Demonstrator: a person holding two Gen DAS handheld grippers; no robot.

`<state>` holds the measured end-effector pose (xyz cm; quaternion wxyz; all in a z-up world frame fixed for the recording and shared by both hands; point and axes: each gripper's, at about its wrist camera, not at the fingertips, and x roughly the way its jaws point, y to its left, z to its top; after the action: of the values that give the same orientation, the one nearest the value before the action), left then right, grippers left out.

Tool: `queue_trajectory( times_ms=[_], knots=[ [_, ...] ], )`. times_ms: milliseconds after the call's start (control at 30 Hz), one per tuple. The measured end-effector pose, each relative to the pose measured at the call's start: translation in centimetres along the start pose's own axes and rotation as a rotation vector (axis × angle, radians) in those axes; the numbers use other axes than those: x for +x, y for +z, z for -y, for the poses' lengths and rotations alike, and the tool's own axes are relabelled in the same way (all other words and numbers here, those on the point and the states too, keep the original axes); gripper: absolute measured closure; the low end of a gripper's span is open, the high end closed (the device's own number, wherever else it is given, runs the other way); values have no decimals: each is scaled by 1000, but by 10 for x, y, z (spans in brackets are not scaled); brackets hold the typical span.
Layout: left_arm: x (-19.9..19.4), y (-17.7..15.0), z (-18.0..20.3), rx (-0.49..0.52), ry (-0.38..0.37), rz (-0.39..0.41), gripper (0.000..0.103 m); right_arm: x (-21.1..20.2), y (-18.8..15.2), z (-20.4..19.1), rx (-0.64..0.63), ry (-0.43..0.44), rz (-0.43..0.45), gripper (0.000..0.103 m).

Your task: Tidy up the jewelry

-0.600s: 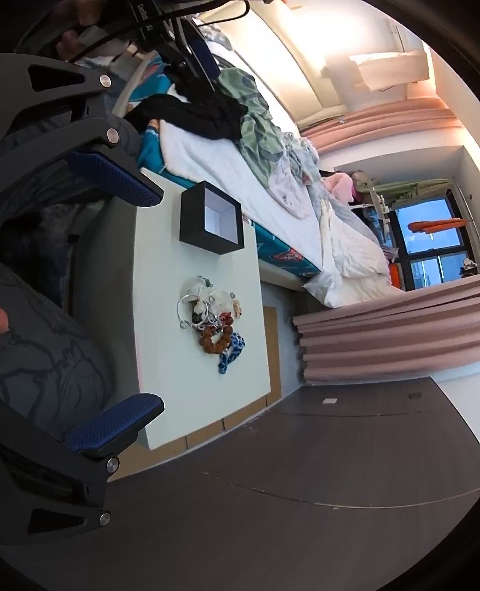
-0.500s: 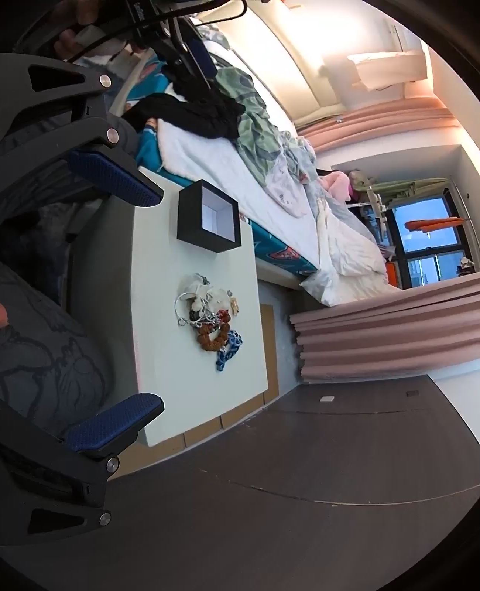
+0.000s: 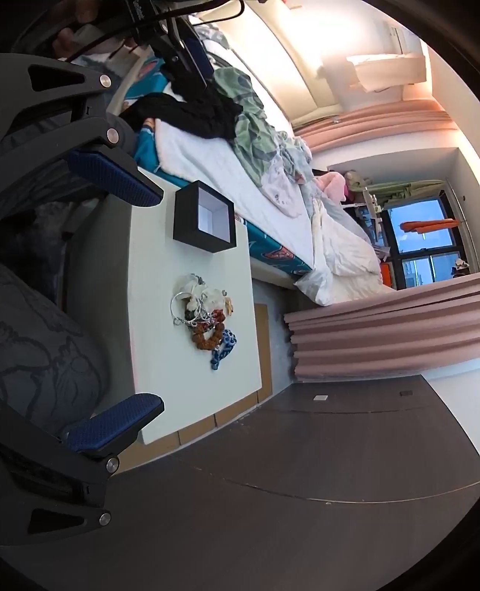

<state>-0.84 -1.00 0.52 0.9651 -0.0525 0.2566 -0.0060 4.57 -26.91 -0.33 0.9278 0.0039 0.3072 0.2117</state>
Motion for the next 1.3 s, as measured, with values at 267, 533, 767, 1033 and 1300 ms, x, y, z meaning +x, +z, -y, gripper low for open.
queue_trajectory(
  times_ms=[267,533,767,1033,1300],
  knots=[
    [0,-1,-3,-5,0,2,1,0,2,0,-3,-5,3,1],
    [0,-1,-5,-9,0,0,1,0,0,-7,-13,-12,0,1],
    [2,-1,-8,-10,-1,1,1,0,0,-7,-11,-11,2,1],
    [3,0,-8,-13,-1,2,1,1,0,-6,-9,-12,1,1],
    [2,0,-7,-13,0,4,1,2,-1,-2,0,-17,-3,1]
  ],
)
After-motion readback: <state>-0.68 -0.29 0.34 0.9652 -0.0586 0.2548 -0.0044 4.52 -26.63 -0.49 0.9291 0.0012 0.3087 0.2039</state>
